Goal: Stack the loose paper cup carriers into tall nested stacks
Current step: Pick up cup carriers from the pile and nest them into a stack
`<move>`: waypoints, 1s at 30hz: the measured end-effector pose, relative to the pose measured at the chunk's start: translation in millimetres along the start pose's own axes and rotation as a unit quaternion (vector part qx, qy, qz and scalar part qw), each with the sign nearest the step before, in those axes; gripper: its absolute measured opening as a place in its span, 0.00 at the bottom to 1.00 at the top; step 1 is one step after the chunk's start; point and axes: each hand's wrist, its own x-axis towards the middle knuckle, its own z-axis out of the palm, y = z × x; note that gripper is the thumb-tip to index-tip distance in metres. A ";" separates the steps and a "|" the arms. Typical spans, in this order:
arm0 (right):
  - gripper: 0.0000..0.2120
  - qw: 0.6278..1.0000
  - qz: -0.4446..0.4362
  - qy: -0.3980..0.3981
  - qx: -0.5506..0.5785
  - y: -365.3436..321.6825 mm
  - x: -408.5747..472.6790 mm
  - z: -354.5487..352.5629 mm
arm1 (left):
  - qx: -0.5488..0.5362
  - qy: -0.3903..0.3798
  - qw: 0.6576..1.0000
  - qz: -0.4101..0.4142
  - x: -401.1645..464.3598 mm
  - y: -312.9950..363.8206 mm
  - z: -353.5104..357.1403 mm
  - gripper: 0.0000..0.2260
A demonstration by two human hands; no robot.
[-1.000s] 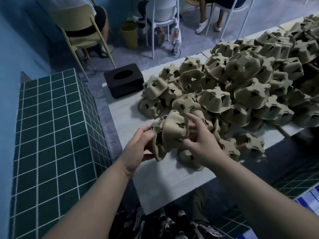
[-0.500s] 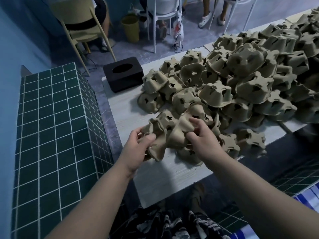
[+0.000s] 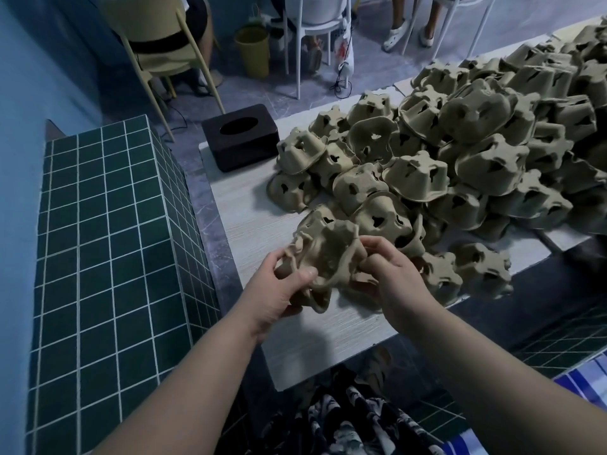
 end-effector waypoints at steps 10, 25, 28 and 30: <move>0.07 0.986 -0.074 0.027 -0.147 8.2 9.3 4.8 | 0.024 0.050 0.997 0.051 3.1 -0.9 5.3 0.18; 0.14 0.961 -0.084 0.052 -0.260 13.9 15.1 -5.9 | 0.018 -0.001 1.000 0.012 12.8 -10.2 -1.3 0.22; 0.22 0.970 -0.052 0.051 -0.232 23.3 15.7 -9.9 | 0.021 0.004 1.000 -0.011 18.4 -20.2 -0.4 0.18; 0.22 0.962 -0.036 0.049 -0.266 31.2 15.1 -12.7 | 0.026 0.006 0.999 -0.029 21.6 -28.1 -0.1 0.18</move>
